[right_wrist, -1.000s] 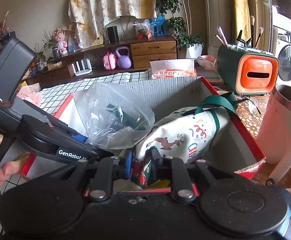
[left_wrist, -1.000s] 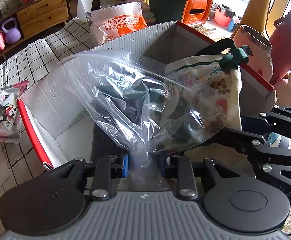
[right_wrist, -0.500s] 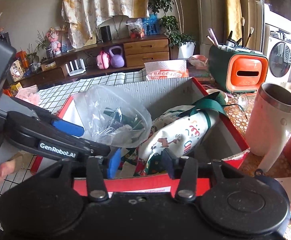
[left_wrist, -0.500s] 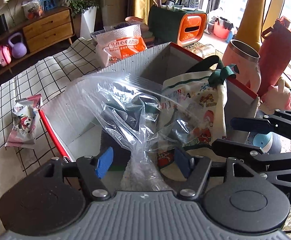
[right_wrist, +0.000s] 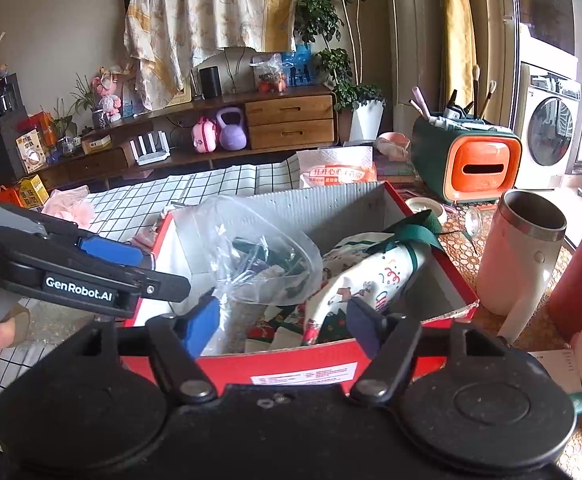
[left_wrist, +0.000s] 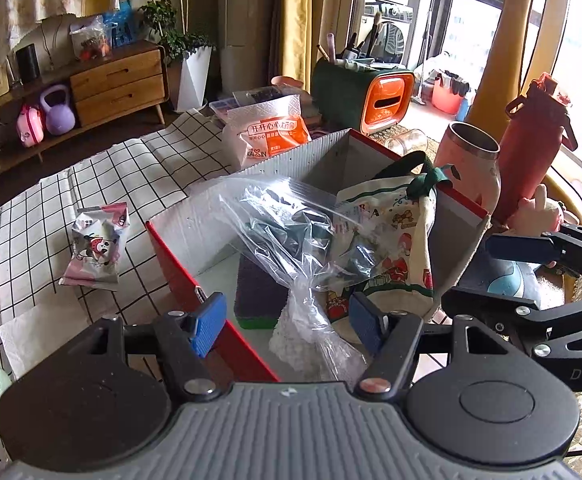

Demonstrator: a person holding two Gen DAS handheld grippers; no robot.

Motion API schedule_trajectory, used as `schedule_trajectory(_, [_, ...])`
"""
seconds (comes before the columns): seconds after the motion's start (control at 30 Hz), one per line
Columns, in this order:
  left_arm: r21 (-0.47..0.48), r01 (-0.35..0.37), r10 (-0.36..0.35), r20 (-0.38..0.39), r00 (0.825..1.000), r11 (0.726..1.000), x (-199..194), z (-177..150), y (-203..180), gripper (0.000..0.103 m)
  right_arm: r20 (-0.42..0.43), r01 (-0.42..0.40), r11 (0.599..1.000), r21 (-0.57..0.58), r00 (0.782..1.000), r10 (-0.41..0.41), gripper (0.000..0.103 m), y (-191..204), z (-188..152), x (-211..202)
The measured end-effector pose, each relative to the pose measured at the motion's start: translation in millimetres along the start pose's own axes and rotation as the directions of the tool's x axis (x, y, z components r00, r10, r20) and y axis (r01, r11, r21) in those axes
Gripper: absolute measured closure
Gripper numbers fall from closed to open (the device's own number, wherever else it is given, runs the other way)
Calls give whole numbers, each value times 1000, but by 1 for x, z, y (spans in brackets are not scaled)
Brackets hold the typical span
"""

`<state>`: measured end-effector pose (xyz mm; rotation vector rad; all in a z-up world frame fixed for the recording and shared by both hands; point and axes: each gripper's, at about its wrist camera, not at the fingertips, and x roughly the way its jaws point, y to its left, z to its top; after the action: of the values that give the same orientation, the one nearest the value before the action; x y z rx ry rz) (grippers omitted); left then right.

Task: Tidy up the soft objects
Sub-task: 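Withdraw both tools from the box back over the table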

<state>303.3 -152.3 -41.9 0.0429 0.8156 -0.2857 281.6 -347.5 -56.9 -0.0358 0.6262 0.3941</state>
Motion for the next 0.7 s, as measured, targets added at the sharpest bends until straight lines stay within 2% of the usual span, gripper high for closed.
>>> schedule_trajectory(0.37, [-60, -1, 6, 70, 998, 998, -51, -27, 31, 30, 30, -30, 999, -44, 999, 31, 13, 41, 5, -25])
schedule_trajectory(0.43, [-68, 0, 6, 88, 996, 998, -61, -33, 38, 24, 36, -42, 998, -52, 998, 44, 9, 49, 6, -27])
schedule_trajectory(0.53, [-78, -3, 12, 112, 994, 997, -73, -42, 49, 20, 47, -65, 996, -60, 997, 68, 4, 62, 6, -29])
schedule_trajectory(0.7, [-112, -10, 24, 120, 992, 994, -87, -57, 67, 14, 56, -104, 993, -62, 993, 107, 1, 82, 6, -26])
